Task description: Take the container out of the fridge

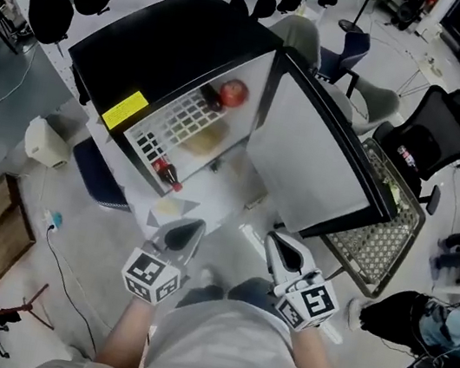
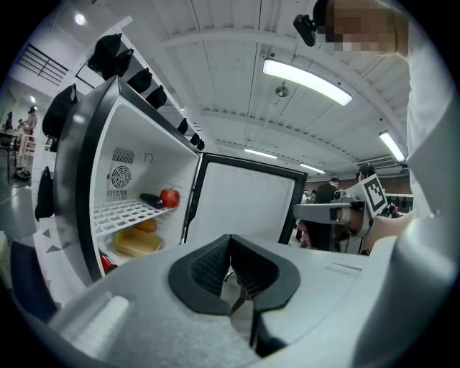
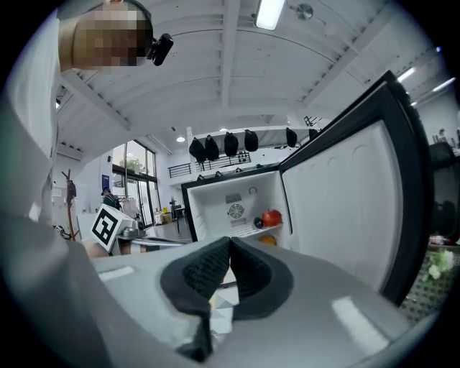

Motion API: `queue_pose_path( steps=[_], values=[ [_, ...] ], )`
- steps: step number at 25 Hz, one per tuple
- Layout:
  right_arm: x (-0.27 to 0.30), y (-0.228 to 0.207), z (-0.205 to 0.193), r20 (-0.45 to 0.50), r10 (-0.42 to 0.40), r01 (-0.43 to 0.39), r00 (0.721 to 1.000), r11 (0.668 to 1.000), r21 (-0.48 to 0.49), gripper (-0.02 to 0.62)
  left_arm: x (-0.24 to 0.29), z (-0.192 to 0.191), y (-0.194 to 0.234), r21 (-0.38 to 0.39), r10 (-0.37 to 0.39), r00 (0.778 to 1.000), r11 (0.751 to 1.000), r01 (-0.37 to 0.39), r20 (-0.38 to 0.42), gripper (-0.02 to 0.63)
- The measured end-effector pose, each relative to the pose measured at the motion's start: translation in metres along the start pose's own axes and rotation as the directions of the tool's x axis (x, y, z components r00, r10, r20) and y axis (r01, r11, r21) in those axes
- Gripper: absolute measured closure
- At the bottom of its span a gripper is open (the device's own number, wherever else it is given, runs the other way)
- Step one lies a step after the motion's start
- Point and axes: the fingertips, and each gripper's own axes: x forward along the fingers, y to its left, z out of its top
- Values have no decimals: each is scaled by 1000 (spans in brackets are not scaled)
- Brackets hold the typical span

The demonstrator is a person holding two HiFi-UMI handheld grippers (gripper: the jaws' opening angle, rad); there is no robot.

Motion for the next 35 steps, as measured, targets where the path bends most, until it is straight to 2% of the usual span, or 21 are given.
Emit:
queue_pose_path(
  steps=[5,11,20,24,29,32,35],
  values=[
    [15,-10,-3,-31,-65,66,997,998,5,592,20,-9,22,13,5,998,1000,-4,-65,597],
    [34,-36,-1,-56,-104,102,993,994,-36,592,60,-16,41,50,23,990,999,-16,-138,597],
    [68,-75,0,-91,-118,112,989,991,-71,592,123,-29,83,117,89,972,991,-64,-217,595],
    [78,-85,-2,-125,-106,93,986,990,-105,592,145,-39,106,128,141,959,985,-112,-247,595],
    [88,-98,-3,-140,-97,81,985,990,-115,592,169,-58,137,147,224,929,971,-187,-294,592],
    [92,-106,-4,-149,-95,78,984,990,-120,592,182,-69,154,172,261,907,962,-214,-332,484],
    [95,-115,-5,-158,-98,80,983,990,-112,592,194,-78,170,222,298,881,948,-227,-368,466]
  ],
)
